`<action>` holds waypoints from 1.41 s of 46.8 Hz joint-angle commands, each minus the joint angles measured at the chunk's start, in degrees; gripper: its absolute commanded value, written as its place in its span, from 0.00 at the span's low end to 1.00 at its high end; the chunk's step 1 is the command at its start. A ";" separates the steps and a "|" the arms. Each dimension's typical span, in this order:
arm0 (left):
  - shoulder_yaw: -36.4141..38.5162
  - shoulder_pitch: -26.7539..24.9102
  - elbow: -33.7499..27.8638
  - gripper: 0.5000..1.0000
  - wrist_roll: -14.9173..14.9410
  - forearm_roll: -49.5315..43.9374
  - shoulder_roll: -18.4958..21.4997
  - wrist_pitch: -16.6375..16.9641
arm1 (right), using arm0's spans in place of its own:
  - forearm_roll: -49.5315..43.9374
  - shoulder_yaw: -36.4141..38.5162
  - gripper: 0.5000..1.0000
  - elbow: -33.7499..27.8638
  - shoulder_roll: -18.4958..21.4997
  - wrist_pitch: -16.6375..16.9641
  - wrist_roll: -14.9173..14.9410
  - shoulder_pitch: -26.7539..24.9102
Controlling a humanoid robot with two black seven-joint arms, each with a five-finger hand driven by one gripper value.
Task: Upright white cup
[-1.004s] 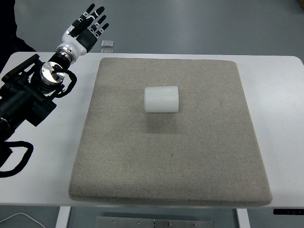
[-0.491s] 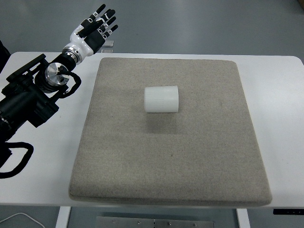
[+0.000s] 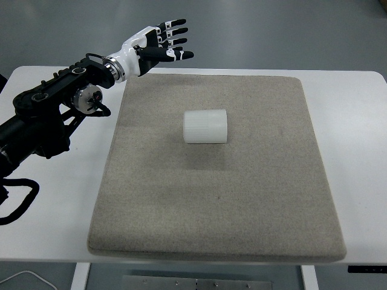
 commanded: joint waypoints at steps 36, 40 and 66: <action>3.16 -4.26 -24.71 0.98 23.16 20.12 10.02 -13.45 | -0.01 0.00 0.86 0.00 0.00 0.00 0.00 0.00; 5.35 -5.67 -25.07 0.98 24.92 20.13 9.58 -13.28 | -0.01 0.00 0.86 0.00 0.00 0.00 0.00 0.00; 9.75 -6.20 -24.45 0.96 26.42 28.29 2.81 -5.19 | -0.01 0.00 0.86 0.00 0.00 0.00 0.00 0.00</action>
